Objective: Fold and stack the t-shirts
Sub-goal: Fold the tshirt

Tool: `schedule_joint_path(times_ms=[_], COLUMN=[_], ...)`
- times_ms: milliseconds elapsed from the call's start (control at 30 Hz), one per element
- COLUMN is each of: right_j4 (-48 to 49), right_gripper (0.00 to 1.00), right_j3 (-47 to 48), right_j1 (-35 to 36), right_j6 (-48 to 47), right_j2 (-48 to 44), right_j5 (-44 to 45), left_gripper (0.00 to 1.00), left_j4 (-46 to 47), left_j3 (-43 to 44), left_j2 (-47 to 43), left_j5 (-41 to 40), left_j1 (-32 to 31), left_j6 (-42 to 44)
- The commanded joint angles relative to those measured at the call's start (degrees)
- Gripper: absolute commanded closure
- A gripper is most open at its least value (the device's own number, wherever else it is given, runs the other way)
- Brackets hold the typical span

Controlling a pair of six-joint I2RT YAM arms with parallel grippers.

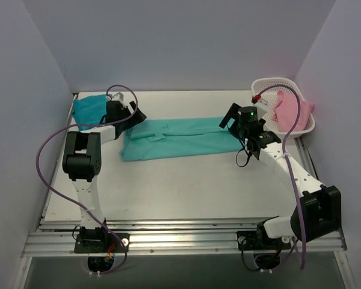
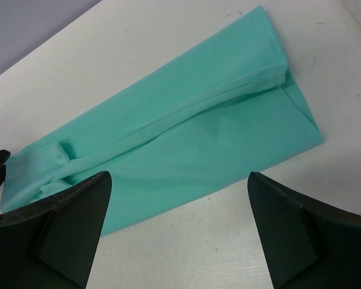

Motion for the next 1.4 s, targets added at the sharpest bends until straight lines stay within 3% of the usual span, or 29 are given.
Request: schedule_joint_path(times_ms=[0,300,400,533,667,967,1100,1200,1367], right_j4=[-0.6,-0.4,0.0,0.0,-0.3,-0.1,0.1,0.2,0.4], right_gripper=[0.08,0.09,0.09,0.09,0.09,0.1,0.1,0.1,0.11], right_j3=[-0.9,-1.2,-1.5,-1.6,-1.9,-2.4,-2.6,-2.7,-2.9], right_j1=[0.5,0.6,0.6,0.6,0.6,0.6,0.6,0.7,1.0], right_j6=[-0.5,-0.6,-0.6,-0.6,-0.9,-1.1,-1.1,-1.1,-1.1], right_j2=[-2.1,-0.6,-0.3,-0.1,-0.6,-1.1,-1.0,-1.1,-1.1], right_j5=[2.4,2.8,2.9,2.7,3.0,3.2,3.1,3.0,2.8], left_gripper=[0.06,0.0,0.12,0.4,0.53,0.68,0.87,0.93,0.98], left_j4=[2.7,1.8,1.7,1.0,0.5,-1.4,-2.2,-2.9,-3.4], left_j3=[2.6,3.3,2.9,3.0,3.4,4.1,3.8,3.4,2.4], left_j2=[1.2,1.6,1.1,0.7,0.2,-0.8,-2.1,-3.4,-6.3], left_j5=[1.6,1.2,0.8,0.5,0.4,-0.7,-1.8,-2.7,-4.0], left_j1=[-0.8,-1.4,-1.4,-1.4,-1.0,-0.9,-0.9,-1.0,-0.9], left_j6=[-0.2,-0.3,-0.1,0.0,1.0,2.0,3.1,3.8,4.6])
